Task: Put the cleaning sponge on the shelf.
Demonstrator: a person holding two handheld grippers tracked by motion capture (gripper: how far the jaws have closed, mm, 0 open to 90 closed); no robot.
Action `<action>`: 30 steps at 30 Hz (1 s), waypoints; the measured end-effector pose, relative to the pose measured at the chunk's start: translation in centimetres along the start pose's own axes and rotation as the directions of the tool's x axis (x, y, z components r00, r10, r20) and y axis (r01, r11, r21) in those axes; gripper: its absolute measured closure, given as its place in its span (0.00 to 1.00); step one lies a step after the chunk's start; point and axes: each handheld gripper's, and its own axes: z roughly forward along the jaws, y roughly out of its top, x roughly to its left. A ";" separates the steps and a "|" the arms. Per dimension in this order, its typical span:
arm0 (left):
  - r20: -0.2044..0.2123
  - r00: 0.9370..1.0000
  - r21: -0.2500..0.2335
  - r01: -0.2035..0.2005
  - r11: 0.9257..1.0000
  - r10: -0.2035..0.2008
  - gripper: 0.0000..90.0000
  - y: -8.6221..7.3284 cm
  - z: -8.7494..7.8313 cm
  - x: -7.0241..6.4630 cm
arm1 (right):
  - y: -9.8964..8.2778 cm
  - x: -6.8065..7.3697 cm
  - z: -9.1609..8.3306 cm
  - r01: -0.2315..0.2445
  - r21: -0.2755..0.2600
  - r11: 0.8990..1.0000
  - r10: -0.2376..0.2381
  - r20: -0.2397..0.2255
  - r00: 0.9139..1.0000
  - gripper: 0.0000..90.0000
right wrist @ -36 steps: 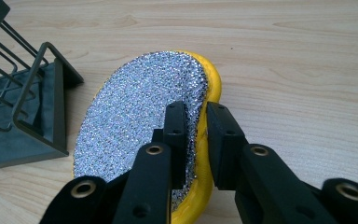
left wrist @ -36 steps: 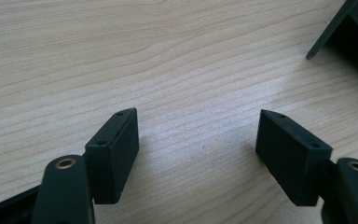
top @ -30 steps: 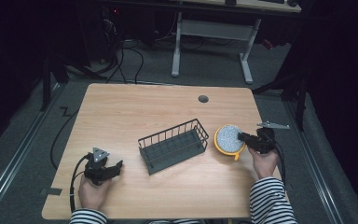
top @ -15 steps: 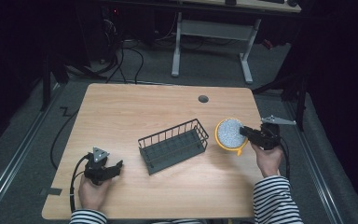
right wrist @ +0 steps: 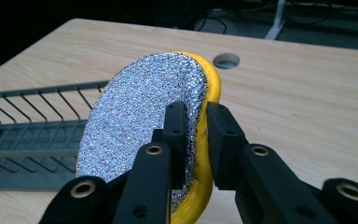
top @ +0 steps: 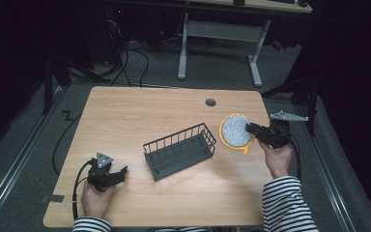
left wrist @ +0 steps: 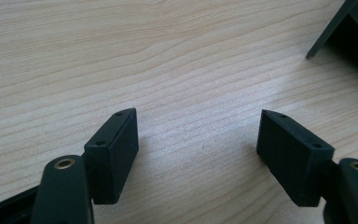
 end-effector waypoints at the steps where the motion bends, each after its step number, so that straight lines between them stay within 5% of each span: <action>1: 0.000 1.000 0.000 0.000 1.000 0.000 0.33 0.0 0.0 0.0 | 0.2 0.2 0.0 0.001 -0.004 1.000 -0.001 -0.005 1.000 0.88; 16: 0.001 1.000 0.000 0.000 1.000 0.000 0.33 0.0 0.0 0.0 | 3.4 3.4 0.9 0.075 -0.036 0.997 -0.077 -0.072 0.994 0.88; 30: 0.001 1.000 0.000 0.000 1.000 0.000 0.33 0.0 0.0 0.0 | 5.0 7.1 5.2 0.122 -0.014 0.992 -0.123 -0.160 0.979 0.88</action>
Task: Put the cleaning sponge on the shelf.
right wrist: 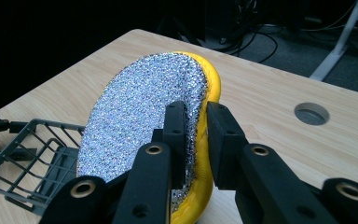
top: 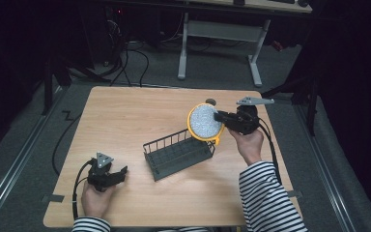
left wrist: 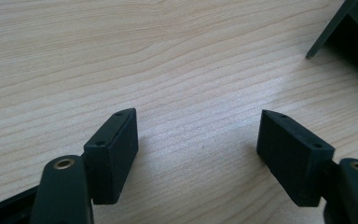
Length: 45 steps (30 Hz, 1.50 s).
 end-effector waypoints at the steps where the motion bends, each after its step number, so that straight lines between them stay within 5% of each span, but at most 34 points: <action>1: 0.000 1.000 0.000 0.000 1.000 0.000 0.33 0.0 0.0 0.0 | 0.2 0.2 0.6 0.007 0.002 1.000 -0.007 -0.006 1.000 0.88; 30: -0.001 1.000 0.003 0.000 1.000 0.000 0.33 0.1 0.1 0.0 | -0.2 0.9 5.6 0.010 0.036 0.999 -0.008 -0.046 0.999 0.87; 39: -0.002 1.000 0.003 0.000 1.000 0.000 0.33 0.1 0.1 0.0 | -0.9 1.6 6.2 0.087 0.049 0.995 -0.085 -0.039 0.996 0.85; 45: -0.003 1.000 0.003 0.001 1.000 -0.001 0.33 0.1 0.1 0.0 | -2.1 1.1 6.3 0.073 0.064 0.995 -0.072 -0.031 0.997 0.83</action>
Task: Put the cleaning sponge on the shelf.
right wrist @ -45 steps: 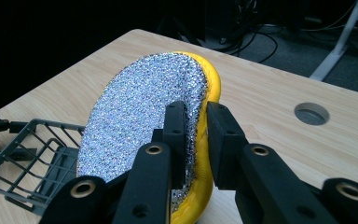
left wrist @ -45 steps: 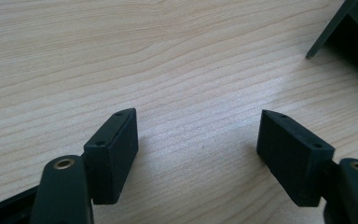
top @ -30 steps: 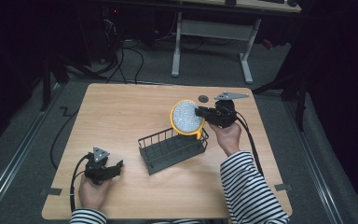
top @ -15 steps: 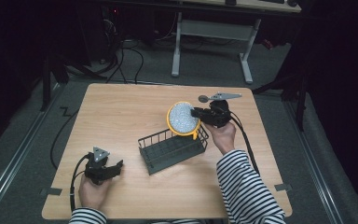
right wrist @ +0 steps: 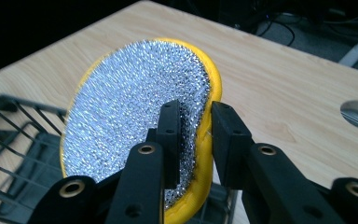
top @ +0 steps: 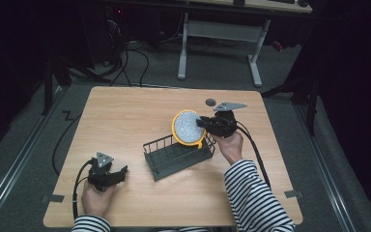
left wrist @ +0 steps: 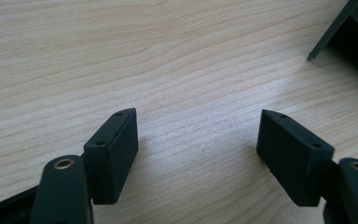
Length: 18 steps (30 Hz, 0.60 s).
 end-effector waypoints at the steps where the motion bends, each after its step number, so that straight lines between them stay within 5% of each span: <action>1: 0.000 1.000 0.000 0.000 1.000 0.000 0.33 0.0 0.0 0.0 | -0.1 -0.1 0.0 0.004 0.004 1.000 -0.004 -0.005 1.000 0.83; 18: -0.002 1.000 -0.001 0.003 1.000 -0.003 0.33 0.0 0.0 0.0 | -1.5 0.0 -0.2 0.012 0.112 0.994 -0.006 -0.054 0.999 0.86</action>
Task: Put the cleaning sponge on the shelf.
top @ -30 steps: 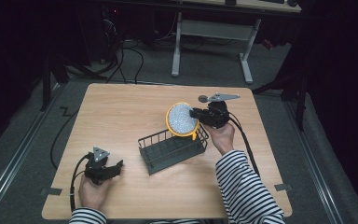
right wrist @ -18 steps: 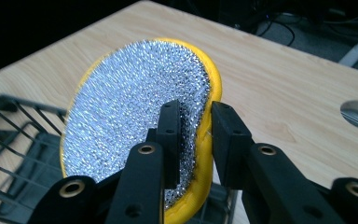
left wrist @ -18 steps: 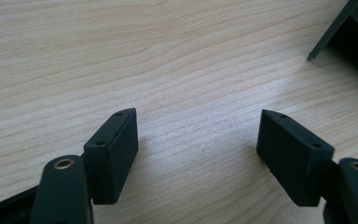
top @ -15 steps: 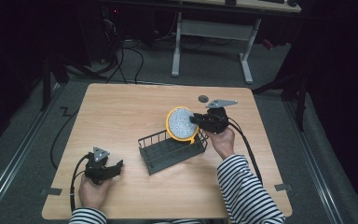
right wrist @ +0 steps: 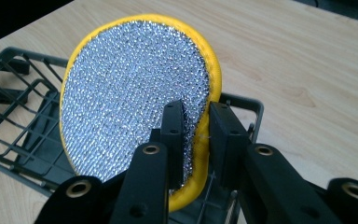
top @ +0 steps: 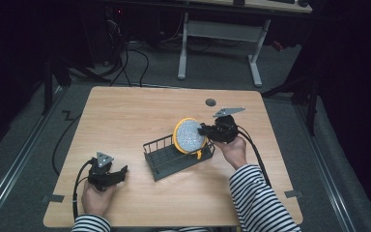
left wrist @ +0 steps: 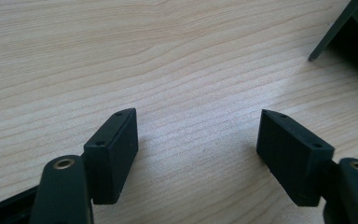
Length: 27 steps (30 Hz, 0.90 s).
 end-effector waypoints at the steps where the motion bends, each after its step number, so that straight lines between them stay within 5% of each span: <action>1: 0.000 1.000 0.000 0.000 1.000 0.000 0.33 0.0 0.0 0.0 | 0.0 0.0 0.0 0.003 0.004 1.000 -0.003 0.002 1.000 0.86; 8: 0.000 1.000 0.000 0.000 1.000 0.000 0.33 0.0 0.0 0.0 | -0.2 0.3 0.3 0.024 0.034 0.999 -0.024 0.024 0.999 0.85; 19: 0.000 1.000 0.000 0.000 1.000 0.000 0.33 0.0 0.0 0.0 | -0.5 -0.2 0.3 -0.023 0.048 0.999 0.023 -0.001 1.000 0.80; 27: 0.000 1.000 -0.001 0.000 1.000 0.000 0.33 0.0 0.0 0.0 | -0.2 0.4 -0.1 -0.038 0.032 0.999 0.038 -0.011 0.999 0.56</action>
